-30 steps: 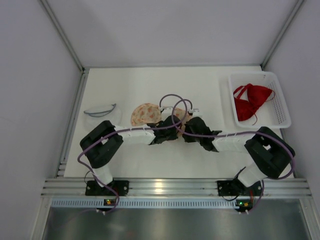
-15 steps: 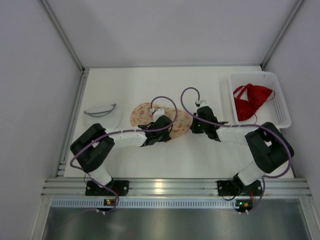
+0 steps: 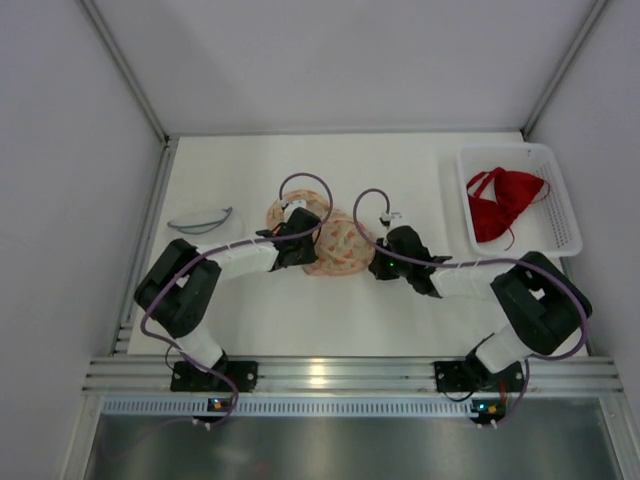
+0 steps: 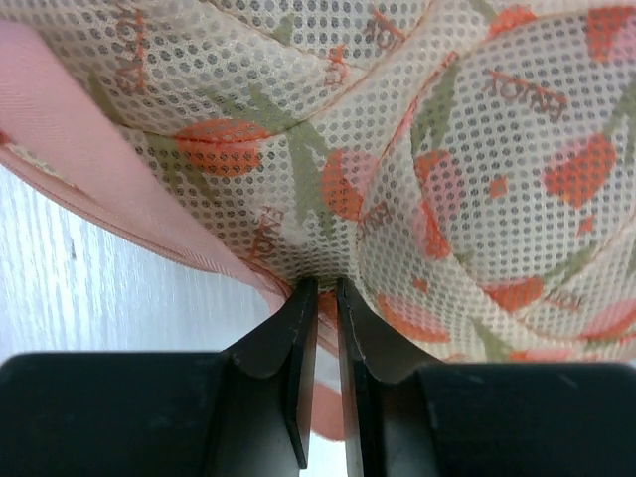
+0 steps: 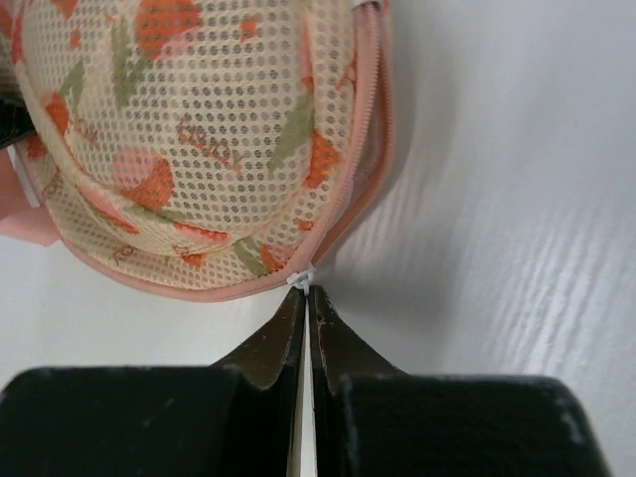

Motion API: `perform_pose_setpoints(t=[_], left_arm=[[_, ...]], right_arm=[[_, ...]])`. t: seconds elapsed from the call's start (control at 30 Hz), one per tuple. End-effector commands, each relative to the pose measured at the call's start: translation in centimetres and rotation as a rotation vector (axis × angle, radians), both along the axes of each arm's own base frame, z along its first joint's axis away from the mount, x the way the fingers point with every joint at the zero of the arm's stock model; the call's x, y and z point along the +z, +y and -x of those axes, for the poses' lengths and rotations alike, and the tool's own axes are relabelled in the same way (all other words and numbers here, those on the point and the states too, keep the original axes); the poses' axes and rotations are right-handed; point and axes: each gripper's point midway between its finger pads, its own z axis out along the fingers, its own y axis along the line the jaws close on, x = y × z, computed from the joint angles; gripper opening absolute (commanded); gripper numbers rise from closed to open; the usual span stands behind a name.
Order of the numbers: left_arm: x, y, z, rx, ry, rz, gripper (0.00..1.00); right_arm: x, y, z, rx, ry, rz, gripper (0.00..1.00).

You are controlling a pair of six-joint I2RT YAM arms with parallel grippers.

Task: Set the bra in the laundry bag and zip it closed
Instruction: Zip the laundry bag at the center of the board.

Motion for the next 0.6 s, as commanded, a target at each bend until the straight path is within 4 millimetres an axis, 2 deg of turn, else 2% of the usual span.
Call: perform_pose_setpoints(t=[0.0, 0.1, 0.17, 0.2, 0.3, 0.33, 0.4, 0.43, 0.57], left_arm=[[-2.4, 3.0, 0.4, -0.011, 0.078, -0.162, 0.20], [-3.0, 2.5, -0.5, -0.044, 0.094, -0.151, 0.20], [-2.0, 1.7, -1.6, -0.090, 0.070, -0.136, 0.19], [-0.9, 0.7, -1.9, -0.119, 0.049, -0.104, 0.19], [1.9, 0.0, -2.2, -0.160, -0.019, -0.083, 0.19], [4.1, -0.6, -2.1, -0.178, -0.070, -0.056, 0.19], [6.3, -1.1, -1.6, -0.194, -0.118, -0.029, 0.20], [7.9, -1.6, -1.0, -0.209, -0.156, -0.003, 0.21], [10.1, -3.0, 0.6, -0.225, -0.195, 0.054, 0.22]], right_arm=[[-0.3, 1.5, 1.7, -0.005, -0.005, -0.026, 0.00], [-0.6, 4.2, 2.9, 0.040, 0.007, -0.043, 0.00], [-0.5, 5.5, 3.4, 0.057, 0.014, -0.057, 0.00], [-0.7, 5.9, 3.1, 0.051, 0.020, -0.063, 0.00], [-0.3, 6.4, 2.2, 0.003, 0.016, -0.087, 0.00], [-0.2, 6.5, 1.9, -0.021, 0.014, -0.093, 0.00], [0.1, 6.7, 1.4, -0.035, 0.006, -0.098, 0.00], [0.1, 6.8, 1.3, -0.041, 0.008, -0.104, 0.00], [0.4, 7.6, 0.8, -0.036, 0.013, -0.121, 0.00]])
